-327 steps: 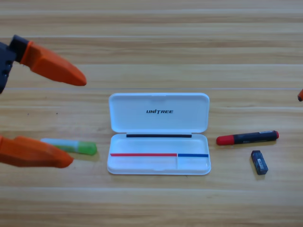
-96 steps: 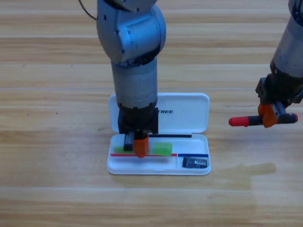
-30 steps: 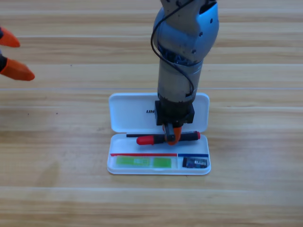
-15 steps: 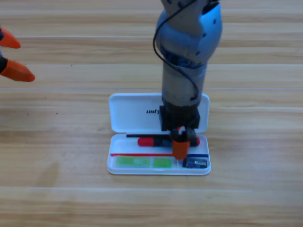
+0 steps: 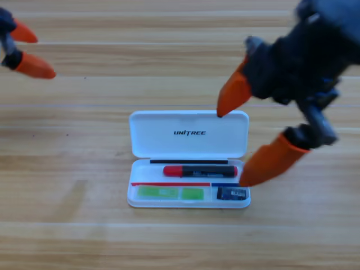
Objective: Clean up eraser and pencils
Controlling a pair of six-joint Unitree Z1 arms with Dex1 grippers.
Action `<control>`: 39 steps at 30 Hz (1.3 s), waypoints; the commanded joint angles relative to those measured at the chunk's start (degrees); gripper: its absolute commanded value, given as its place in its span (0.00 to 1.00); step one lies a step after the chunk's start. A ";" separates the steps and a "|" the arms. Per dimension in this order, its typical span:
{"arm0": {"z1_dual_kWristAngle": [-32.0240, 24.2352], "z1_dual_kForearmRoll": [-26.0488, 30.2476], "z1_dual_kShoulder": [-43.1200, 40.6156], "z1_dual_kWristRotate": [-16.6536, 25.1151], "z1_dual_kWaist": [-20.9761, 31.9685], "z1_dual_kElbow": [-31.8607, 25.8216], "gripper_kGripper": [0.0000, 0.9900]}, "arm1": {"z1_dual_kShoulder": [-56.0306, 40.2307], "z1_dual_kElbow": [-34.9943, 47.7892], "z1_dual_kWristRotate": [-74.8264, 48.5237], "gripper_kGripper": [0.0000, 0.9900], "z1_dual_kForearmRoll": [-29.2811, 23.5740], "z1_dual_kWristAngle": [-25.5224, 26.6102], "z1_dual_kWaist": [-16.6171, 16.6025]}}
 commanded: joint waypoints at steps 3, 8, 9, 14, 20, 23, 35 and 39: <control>-2.07 -8.95 12.08 -6.31 0.98 -3.58 1.00 | -15.93 17.09 5.55 0.95 -15.48 8.80 -11.12; -4.70 -12.11 19.20 -10.17 0.36 -7.19 0.93 | -23.31 25.62 6.16 0.95 -19.96 10.20 -11.04; -4.97 -12.38 20.35 -10.26 -0.25 -7.80 0.90 | -23.75 26.06 6.34 0.95 -20.05 11.08 -11.04; -7.96 -12.64 24.39 -10.17 -3.68 -9.21 0.56 | -24.28 27.29 6.69 0.95 -20.05 12.75 -11.04; -8.48 -13.78 25.18 -9.91 -8.43 -8.15 0.00 | -22.79 27.46 6.69 0.95 -20.40 14.07 -10.24; -8.31 -13.96 25.53 -10.08 -10.71 -7.36 0.00 | -22.35 27.29 6.69 0.95 -20.58 14.42 -10.16; -7.08 -14.84 28.26 -7.80 -17.48 -6.57 0.00 | -21.64 27.99 6.69 0.95 -20.75 14.60 -9.37; -6.99 -14.75 28.78 -7.89 -18.53 -6.66 0.00 | -21.73 27.99 6.95 0.95 -20.75 14.60 -9.19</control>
